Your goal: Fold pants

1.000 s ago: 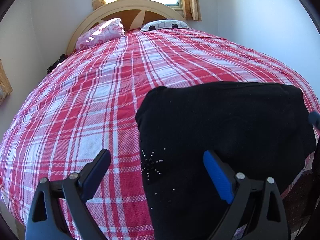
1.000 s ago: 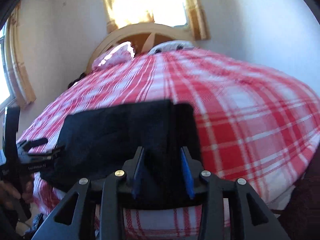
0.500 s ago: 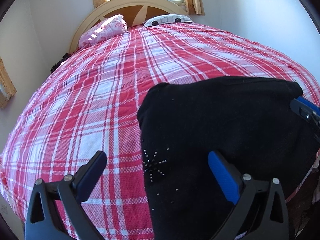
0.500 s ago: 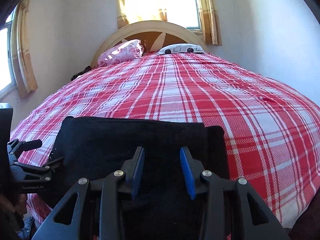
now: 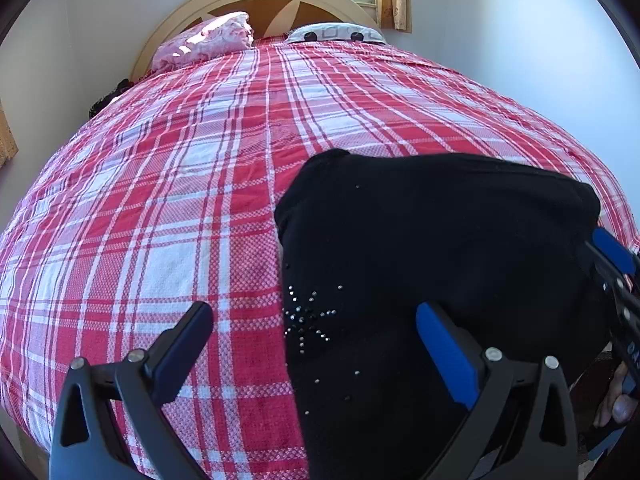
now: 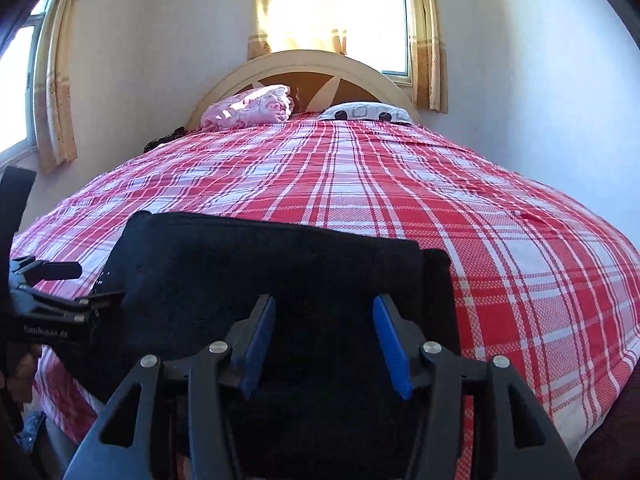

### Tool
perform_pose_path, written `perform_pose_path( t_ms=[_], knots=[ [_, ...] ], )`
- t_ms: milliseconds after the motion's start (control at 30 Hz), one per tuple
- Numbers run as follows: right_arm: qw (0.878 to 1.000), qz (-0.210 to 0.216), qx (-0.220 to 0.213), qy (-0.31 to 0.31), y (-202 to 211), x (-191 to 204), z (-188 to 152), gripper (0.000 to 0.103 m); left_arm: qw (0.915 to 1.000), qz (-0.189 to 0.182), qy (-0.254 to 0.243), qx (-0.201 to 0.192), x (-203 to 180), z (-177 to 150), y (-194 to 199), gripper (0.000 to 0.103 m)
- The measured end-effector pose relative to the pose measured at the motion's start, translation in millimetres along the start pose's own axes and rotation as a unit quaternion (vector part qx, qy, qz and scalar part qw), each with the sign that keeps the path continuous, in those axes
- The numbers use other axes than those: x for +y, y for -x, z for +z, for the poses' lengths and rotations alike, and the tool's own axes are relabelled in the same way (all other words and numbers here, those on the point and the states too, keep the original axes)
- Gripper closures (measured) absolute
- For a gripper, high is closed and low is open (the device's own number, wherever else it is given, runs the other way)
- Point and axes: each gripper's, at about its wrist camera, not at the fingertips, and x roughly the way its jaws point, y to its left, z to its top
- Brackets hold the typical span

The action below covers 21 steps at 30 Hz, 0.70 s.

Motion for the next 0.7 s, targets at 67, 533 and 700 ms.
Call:
perform_pose_path(
  t_ms=[67,533,700],
  knots=[
    [1.000,-0.004,-0.001,0.013,7.2,2.4,-6.1,0.046,0.9999,-0.002,-0.011,-0.003,-0.5,0.2,0.4,0.000],
    [0.999,0.016,0.029,-0.026,20.2,-19.3,-37.0,0.022,0.9973,0.005,-0.029,-0.067,51.2,37.8,17.7,0.000],
    [1.000,0.002,0.025,-0.004,22.1,-14.0,-37.5,0.022,0.9967,-0.076,0.027,-0.008,66.6,57.1,-11.1,0.004]
  ],
)
